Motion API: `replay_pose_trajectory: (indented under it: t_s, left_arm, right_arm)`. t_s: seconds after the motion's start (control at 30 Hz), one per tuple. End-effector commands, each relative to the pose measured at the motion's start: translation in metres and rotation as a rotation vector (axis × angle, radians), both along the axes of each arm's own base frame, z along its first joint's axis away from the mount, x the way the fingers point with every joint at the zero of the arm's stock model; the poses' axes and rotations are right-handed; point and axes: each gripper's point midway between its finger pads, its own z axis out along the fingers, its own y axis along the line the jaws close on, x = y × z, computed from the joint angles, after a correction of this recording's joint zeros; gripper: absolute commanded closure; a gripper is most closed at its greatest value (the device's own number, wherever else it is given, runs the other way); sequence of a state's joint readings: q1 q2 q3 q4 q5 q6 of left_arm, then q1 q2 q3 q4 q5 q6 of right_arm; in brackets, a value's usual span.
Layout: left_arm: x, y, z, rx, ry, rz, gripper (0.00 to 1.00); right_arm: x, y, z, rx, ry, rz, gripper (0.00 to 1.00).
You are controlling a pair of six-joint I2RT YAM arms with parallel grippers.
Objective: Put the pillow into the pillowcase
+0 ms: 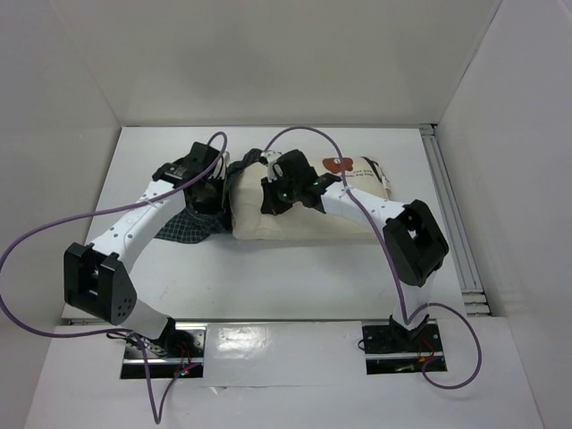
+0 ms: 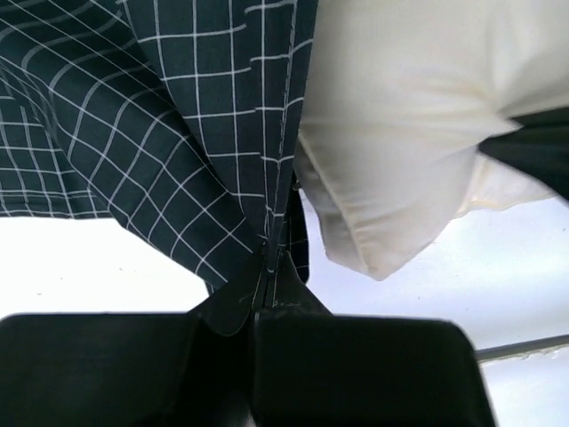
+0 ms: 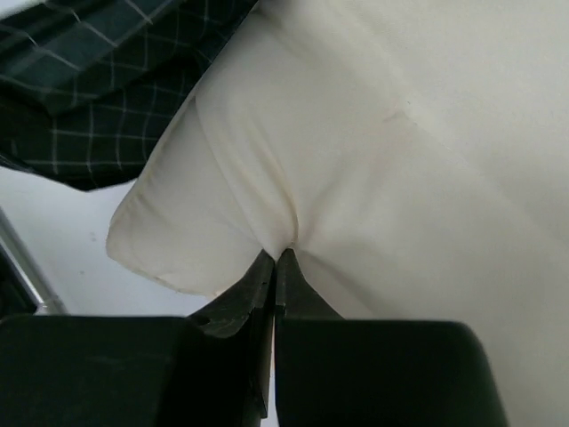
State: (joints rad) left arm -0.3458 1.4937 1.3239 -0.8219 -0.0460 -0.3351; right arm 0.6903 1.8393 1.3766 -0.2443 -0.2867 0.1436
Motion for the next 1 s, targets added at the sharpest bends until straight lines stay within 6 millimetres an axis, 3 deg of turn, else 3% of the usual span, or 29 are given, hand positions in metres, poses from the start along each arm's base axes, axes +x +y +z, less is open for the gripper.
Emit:
replay_pose_trajectory:
  t_s: [0.0,0.1,0.17,0.3,0.33,0.37,0.4,0.43,0.5,0.53,0.57,0.6,0.63,0.67,0.73,0.77,0.83,0.87,0.9,0.97]
  left_arm:
    - [-0.020,-0.005,0.007,-0.001,-0.002,-0.061,1.00]
    - [-0.022,-0.011,0.005,-0.021,0.004,-0.073,1.00]
    - [-0.018,-0.015,0.011,-0.039,-0.014,-0.080,1.00]
    - [0.013,-0.028,0.027,-0.049,-0.061,-0.060,1.00]
    - [0.032,-0.031,0.045,-0.052,-0.122,-0.030,0.98]
    - [0.044,-0.029,0.039,-0.031,-0.113,0.023,0.68]
    - [0.054,-0.026,0.040,-0.041,-0.124,0.050,0.68]
    - [0.066,-0.019,0.047,-0.046,-0.142,0.077,0.14]
    - [0.065,-0.011,0.042,-0.046,-0.102,0.125,0.00]
    - [0.063,0.002,0.036,-0.026,-0.092,0.167,0.00]
    - [0.058,0.008,0.035,-0.024,-0.094,0.233,0.00]
    - [0.047,0.020,0.046,-0.027,-0.121,0.290,0.00]
    - [0.033,0.033,0.032,0.012,-0.102,0.350,0.02]
    - [0.025,0.039,0.030,-0.014,-0.098,0.427,0.06]
    - [0.014,0.029,0.037,-0.113,-0.151,0.401,0.09]
    - [0.002,0.031,0.014,-0.109,-0.113,0.407,0.09]
    - [-0.009,0.025,-0.005,-0.129,-0.076,0.401,0.15]
    - [-0.010,0.021,-0.010,-0.156,-0.063,0.419,0.15]
    - [-0.012,0.016,-0.014,-0.183,-0.047,0.414,0.15]
    - [-0.011,-0.008,-0.033,-0.282,-0.009,0.373,0.09]
  right_arm:
    - [0.033,0.015,0.082,0.204,-0.116,-0.046,1.00]
    - [0.045,0.027,0.089,0.256,-0.055,-0.110,1.00]
    - [0.059,0.037,0.083,0.272,-0.012,-0.223,1.00]
    - [0.091,0.044,0.051,0.263,0.051,-0.418,1.00]
    - [0.097,0.051,0.039,0.248,0.054,-0.443,1.00]
    - [0.099,0.052,0.031,0.243,0.058,-0.444,1.00]
    - [0.101,0.054,0.029,0.250,0.052,-0.443,1.00]
    - [0.099,0.059,0.029,0.251,0.055,-0.406,0.94]
    - [0.090,0.056,0.024,0.214,0.057,-0.356,0.55]
    - [0.087,0.050,0.025,0.193,0.040,-0.351,0.43]
    - [0.080,0.034,0.029,0.152,-0.006,-0.355,0.25]
    - [0.075,0.023,0.027,0.122,-0.018,-0.372,0.19]
    - [0.071,0.011,0.028,0.104,-0.030,-0.401,0.16]
    - [0.064,-0.016,0.028,0.067,-0.040,-0.430,0.14]
    - [0.058,-0.041,0.024,0.014,-0.054,-0.481,0.12]
    - [0.058,-0.064,0.027,-0.028,-0.082,-0.537,0.09]
    - [0.060,-0.095,0.025,-0.106,-0.095,-0.611,0.04]
    - [0.067,-0.123,0.021,-0.166,-0.118,-0.690,0.02]
    - [0.073,-0.140,0.019,-0.194,-0.119,-0.723,0.00]
    - [0.079,-0.170,0.008,-0.249,-0.073,-0.778,0.00]
